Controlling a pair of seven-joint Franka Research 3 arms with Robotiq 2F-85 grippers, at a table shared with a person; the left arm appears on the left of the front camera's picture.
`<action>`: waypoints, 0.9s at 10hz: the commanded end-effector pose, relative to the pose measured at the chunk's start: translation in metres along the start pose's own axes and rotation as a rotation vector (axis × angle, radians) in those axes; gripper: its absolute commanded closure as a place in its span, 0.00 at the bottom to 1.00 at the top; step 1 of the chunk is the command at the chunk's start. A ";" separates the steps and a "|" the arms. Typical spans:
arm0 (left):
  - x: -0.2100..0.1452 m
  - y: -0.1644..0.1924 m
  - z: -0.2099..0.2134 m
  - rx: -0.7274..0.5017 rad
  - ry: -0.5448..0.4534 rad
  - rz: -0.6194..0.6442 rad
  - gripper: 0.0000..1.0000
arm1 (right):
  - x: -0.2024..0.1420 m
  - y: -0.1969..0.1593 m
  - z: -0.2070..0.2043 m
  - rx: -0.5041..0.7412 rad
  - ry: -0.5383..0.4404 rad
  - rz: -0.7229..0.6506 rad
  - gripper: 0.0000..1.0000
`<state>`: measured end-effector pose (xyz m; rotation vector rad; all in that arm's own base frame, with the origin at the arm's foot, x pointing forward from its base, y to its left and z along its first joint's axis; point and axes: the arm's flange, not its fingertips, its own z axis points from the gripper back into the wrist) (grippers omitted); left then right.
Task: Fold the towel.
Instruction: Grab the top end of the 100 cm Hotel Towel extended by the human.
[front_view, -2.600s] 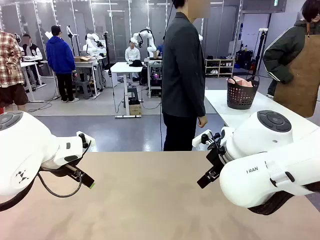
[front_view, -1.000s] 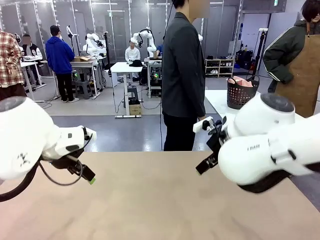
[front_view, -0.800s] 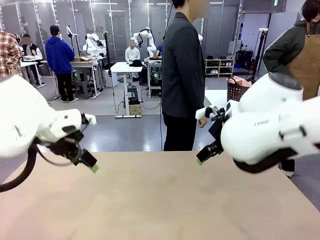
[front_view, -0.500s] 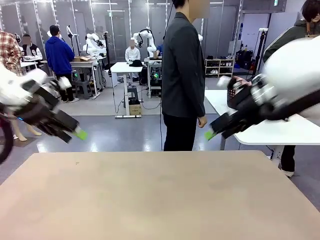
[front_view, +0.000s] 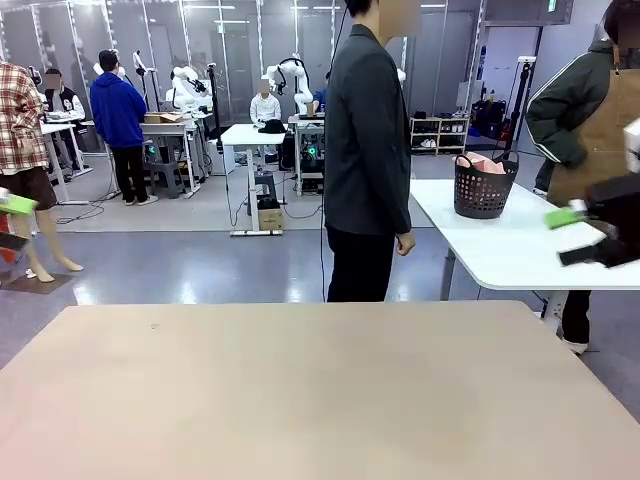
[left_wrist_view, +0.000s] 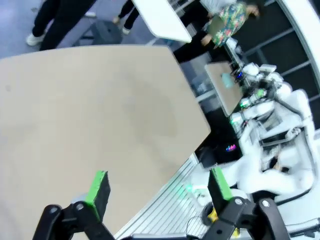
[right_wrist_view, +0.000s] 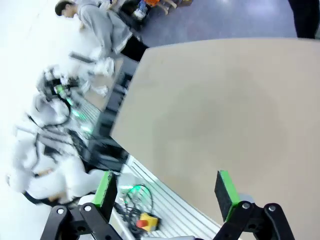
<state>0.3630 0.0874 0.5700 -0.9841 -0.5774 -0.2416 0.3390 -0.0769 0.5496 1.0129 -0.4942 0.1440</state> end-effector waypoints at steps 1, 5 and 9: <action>-0.007 0.031 0.023 -0.071 -0.102 0.068 0.00 | -0.026 -0.029 0.021 0.039 -0.072 -0.086 0.00; -0.018 0.064 0.057 -0.087 -0.181 0.141 0.00 | -0.053 -0.053 0.049 0.067 -0.163 -0.123 0.00; -0.026 0.071 0.058 -0.069 -0.184 0.171 0.00 | -0.054 -0.055 0.057 0.057 -0.157 -0.151 0.00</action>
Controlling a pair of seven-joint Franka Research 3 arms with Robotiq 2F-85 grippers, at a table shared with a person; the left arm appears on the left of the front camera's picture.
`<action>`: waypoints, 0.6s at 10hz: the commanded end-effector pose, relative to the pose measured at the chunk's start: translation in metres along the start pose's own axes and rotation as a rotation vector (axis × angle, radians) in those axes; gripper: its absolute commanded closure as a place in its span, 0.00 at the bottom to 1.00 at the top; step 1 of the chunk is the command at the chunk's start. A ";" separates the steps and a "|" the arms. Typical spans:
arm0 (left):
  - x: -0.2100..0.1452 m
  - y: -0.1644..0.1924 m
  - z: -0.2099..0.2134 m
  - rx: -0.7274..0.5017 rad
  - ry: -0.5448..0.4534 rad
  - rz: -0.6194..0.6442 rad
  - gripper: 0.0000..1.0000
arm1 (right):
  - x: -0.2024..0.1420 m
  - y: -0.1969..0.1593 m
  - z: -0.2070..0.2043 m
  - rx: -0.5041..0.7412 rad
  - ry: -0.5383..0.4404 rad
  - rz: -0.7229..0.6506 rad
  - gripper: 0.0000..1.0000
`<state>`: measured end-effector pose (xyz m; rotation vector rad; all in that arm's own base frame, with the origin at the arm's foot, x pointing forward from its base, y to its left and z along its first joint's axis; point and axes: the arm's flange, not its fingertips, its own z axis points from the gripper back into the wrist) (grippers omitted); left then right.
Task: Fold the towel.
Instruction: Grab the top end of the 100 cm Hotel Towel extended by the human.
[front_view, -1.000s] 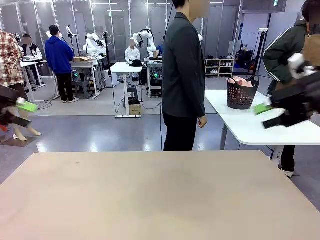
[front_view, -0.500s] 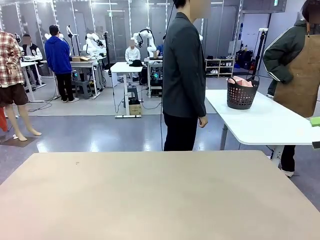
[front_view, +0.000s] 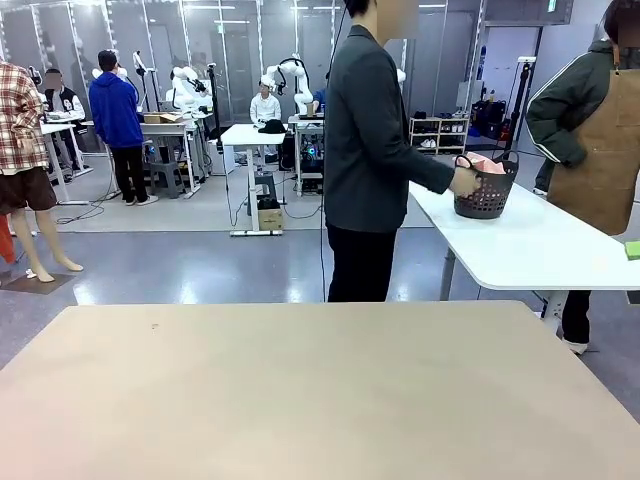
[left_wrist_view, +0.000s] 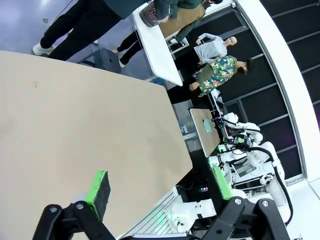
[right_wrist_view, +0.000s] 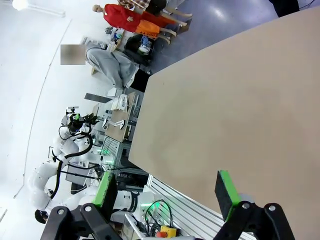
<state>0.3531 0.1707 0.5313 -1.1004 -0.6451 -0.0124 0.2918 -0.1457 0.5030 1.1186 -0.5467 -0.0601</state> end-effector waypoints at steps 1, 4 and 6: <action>0.000 0.002 0.002 -0.024 -0.005 -0.001 0.00 | 0.001 0.002 0.003 0.002 -0.007 0.007 0.00; 0.000 0.002 0.002 -0.024 -0.005 -0.001 0.00 | 0.001 0.002 0.003 0.002 -0.007 0.007 0.00; 0.000 0.002 0.002 -0.024 -0.005 -0.001 0.00 | 0.001 0.002 0.003 0.002 -0.007 0.007 0.00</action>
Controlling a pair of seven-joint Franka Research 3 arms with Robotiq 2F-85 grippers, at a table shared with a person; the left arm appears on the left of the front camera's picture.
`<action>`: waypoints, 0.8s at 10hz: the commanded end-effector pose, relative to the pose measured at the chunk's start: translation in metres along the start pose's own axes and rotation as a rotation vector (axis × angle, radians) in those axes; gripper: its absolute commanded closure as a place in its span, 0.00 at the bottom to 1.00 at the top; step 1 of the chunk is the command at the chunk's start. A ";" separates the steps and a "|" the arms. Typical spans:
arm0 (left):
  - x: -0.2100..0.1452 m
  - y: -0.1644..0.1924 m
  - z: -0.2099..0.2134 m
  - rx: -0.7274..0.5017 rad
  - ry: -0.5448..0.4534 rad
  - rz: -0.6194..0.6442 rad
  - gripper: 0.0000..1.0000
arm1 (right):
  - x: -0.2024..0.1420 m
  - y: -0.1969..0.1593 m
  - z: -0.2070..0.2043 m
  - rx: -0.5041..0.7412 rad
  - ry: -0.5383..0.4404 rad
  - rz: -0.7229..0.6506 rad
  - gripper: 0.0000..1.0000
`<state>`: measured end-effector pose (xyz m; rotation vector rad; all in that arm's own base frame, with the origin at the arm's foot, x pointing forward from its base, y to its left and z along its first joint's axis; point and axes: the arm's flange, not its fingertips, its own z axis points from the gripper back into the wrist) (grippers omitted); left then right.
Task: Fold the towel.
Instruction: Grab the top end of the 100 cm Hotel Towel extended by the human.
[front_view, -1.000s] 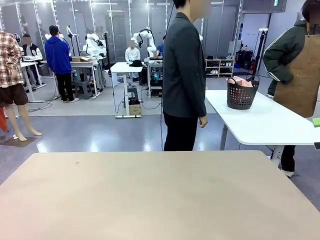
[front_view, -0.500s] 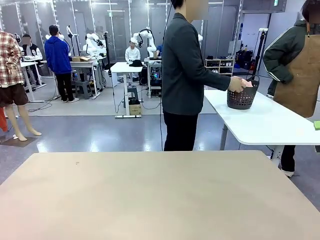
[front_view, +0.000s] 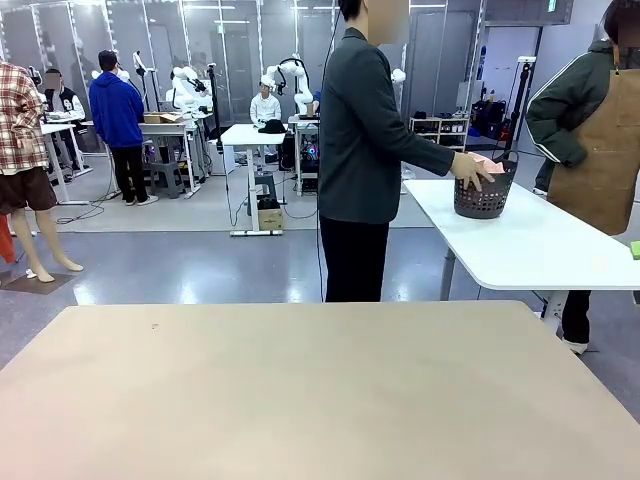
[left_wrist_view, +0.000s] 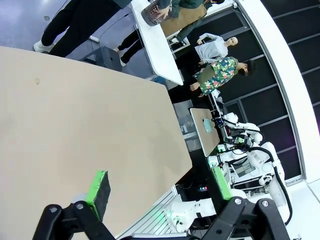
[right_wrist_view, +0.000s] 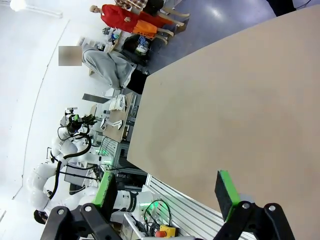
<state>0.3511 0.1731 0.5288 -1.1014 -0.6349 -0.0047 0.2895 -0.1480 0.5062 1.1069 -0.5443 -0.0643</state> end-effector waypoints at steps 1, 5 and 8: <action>0.002 0.000 0.000 -0.027 -0.009 -0.012 0.00 | 0.001 0.000 -0.001 0.015 -0.007 0.009 0.00; 0.002 0.000 0.000 -0.027 -0.009 -0.012 0.00 | 0.001 0.000 -0.001 0.015 -0.007 0.009 0.00; 0.002 0.000 0.000 -0.027 -0.009 -0.012 0.00 | 0.001 0.000 -0.001 0.015 -0.007 0.009 0.00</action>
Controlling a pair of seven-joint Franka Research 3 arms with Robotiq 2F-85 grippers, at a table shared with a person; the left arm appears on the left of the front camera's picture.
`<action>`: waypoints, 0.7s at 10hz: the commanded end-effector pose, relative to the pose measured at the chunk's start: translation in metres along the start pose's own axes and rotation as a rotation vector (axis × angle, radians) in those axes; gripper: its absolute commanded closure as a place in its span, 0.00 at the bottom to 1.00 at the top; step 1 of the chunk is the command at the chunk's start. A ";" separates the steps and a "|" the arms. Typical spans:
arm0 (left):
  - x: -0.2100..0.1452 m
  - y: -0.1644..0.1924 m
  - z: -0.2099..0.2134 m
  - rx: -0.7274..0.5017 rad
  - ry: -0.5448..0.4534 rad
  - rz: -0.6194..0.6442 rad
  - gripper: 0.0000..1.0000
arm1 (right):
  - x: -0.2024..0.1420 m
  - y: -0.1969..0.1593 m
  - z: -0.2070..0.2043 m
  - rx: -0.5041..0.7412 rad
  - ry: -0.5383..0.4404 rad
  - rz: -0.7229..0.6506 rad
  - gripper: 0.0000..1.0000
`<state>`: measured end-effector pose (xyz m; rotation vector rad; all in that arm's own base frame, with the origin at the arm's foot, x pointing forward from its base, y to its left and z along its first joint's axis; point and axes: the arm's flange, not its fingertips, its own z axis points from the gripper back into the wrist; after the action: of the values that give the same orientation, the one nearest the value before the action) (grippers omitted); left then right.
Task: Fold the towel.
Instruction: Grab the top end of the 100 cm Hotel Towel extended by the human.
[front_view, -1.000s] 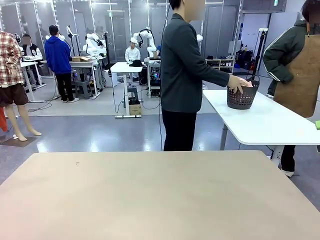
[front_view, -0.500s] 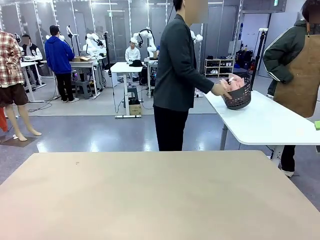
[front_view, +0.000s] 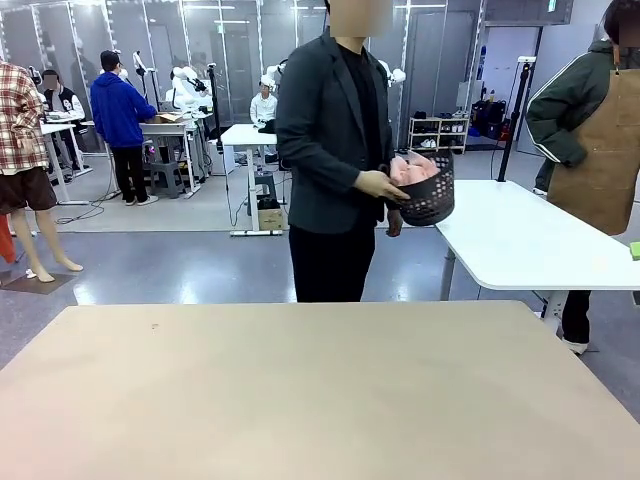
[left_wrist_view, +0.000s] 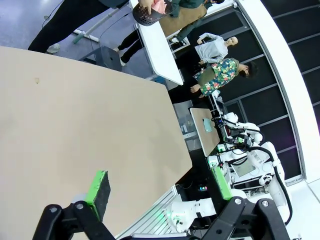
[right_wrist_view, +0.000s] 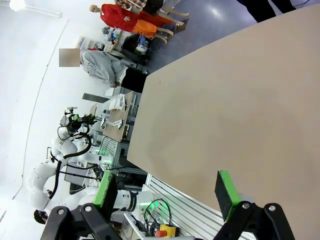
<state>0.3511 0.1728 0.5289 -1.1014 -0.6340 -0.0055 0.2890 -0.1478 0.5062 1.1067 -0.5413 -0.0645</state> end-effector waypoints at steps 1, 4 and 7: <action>0.002 0.000 0.000 -0.026 -0.010 -0.012 0.00 | 0.002 0.000 -0.001 0.015 -0.010 0.010 0.00; 0.002 0.000 0.000 -0.026 -0.010 -0.012 0.00 | 0.002 0.000 -0.001 0.015 -0.010 0.010 0.00; 0.002 0.000 0.000 -0.026 -0.010 -0.012 0.00 | 0.002 0.000 -0.001 0.015 -0.010 0.010 0.00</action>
<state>0.3509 0.1729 0.5289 -1.1014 -0.6340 -0.0053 0.2885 -0.1481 0.5063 1.1076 -0.5407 -0.0649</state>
